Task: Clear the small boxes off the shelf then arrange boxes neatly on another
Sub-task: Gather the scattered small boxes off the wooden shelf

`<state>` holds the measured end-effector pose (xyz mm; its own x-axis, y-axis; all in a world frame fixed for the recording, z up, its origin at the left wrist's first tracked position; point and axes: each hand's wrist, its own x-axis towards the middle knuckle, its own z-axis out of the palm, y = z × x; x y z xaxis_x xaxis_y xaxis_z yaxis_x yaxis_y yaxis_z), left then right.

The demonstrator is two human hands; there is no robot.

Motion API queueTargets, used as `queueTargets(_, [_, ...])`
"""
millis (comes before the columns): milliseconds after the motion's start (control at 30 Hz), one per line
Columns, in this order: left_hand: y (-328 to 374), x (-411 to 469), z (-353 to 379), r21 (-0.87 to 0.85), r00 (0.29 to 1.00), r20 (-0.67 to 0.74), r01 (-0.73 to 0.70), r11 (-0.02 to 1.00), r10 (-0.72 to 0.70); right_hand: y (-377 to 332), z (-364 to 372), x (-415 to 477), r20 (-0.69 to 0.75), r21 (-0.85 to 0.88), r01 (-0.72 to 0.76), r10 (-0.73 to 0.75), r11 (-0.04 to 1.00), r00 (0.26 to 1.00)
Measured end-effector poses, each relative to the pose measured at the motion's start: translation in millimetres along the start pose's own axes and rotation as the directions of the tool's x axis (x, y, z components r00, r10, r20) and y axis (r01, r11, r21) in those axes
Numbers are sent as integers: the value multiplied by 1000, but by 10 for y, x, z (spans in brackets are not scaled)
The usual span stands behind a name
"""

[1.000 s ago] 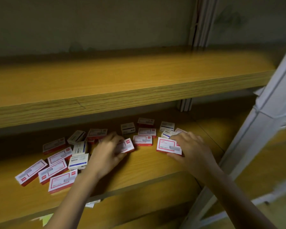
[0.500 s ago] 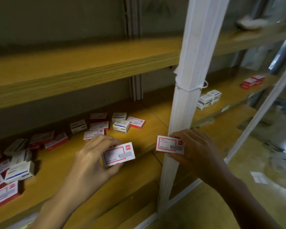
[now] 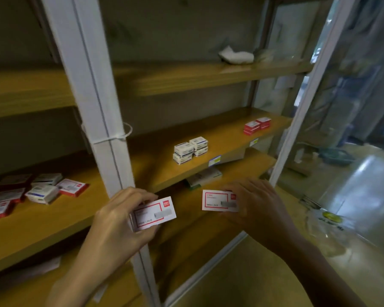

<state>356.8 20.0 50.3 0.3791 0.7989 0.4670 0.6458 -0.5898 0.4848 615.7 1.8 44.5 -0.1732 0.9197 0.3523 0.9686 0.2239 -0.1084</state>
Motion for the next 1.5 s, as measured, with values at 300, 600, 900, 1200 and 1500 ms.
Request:
queueTargets(300, [458,754,860,-26,998,53,-33,999,34,1199,-126,-127,-30,-10,-93,93,996,995])
queueTargets(600, [620,1779,1741,-59,994,82,-66,996,71,2347,18,297,-98,-64,-151,144,986,985])
queueTargets(900, [755,3035,2608,-62,995,68,-62,996,66,3586,90,1114,15,-31,-127,127,991,992])
queueTargets(1200, [765,3736,3467,-38,994,69,92,995,-89,4594,472,1776,127,124,-65,50,990,991])
queueTargets(1500, [837,4230,4236,133,936,-87,350,927,-340,5416,874,2619,205,230,174,-222,958,953])
